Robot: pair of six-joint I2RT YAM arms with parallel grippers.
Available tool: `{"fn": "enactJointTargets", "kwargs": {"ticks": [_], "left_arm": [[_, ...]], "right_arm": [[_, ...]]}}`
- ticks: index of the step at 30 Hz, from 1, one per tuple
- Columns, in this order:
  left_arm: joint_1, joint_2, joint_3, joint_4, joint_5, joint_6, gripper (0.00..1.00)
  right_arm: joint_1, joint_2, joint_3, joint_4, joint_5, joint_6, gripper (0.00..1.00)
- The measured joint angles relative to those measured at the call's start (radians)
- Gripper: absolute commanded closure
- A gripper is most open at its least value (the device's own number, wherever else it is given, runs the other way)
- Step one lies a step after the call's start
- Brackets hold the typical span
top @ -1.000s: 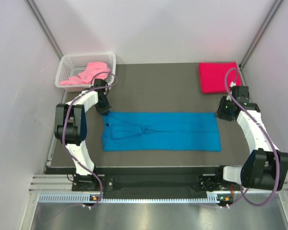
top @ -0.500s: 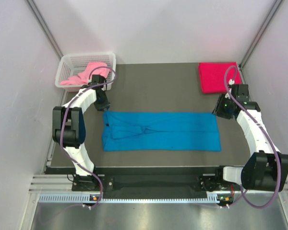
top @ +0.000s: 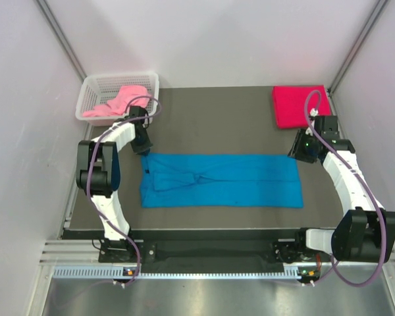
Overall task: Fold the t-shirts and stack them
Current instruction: Fold the tshirt
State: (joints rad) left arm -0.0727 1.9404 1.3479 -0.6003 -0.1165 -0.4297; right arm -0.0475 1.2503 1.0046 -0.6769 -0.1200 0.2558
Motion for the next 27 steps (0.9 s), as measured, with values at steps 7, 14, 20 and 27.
{"fn": "enactJointTargets", "kwargs": {"ticks": [7, 14, 20, 27], "left_arm": [[0.0, 0.003, 0.005, 0.006, 0.002, -0.007, 1.0], [-0.008, 0.021, 0.026, 0.028, 0.014, -0.006, 1.0], [-0.023, 0.07, 0.085, 0.069, 0.023, -0.006, 1.0], [-0.043, 0.108, 0.121, 0.145, 0.035, 0.001, 1.0]], "right_arm": [[0.019, 0.0, 0.0, 0.027, 0.002, 0.008, 0.63], [0.053, 0.0, -0.002, 0.053, 0.014, 0.02, 0.63], [0.119, 0.0, -0.003, 0.064, 0.029, 0.038, 0.63], [0.185, -0.001, -0.044, 0.123, 0.048, 0.089, 0.63]]}}
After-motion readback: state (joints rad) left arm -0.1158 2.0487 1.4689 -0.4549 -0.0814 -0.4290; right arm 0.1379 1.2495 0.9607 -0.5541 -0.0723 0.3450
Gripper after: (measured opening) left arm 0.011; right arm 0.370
